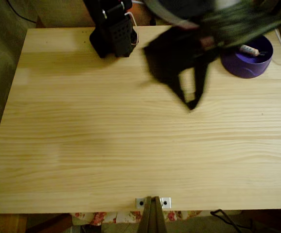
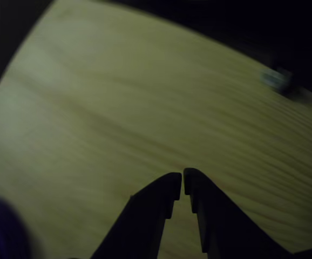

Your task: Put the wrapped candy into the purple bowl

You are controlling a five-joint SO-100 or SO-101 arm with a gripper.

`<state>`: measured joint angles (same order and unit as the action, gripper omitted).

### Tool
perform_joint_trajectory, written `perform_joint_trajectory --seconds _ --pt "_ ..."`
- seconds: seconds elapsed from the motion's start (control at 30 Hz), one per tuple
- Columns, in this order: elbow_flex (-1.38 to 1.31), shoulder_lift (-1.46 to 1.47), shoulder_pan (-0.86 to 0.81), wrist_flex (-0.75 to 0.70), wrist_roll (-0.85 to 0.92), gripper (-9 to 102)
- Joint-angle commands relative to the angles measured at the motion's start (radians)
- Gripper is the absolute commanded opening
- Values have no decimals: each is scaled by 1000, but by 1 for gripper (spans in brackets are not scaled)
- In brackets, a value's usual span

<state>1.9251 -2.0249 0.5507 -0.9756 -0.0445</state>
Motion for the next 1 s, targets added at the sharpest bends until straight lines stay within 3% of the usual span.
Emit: perform_joint_trajectory --seconds 0.0,0.47,0.97 --pt "120 -198 -204 58 -3 -1" --pt "695 -649 -526 186 -3 -1" --pt "1066 -1071 -571 163 57 -1"
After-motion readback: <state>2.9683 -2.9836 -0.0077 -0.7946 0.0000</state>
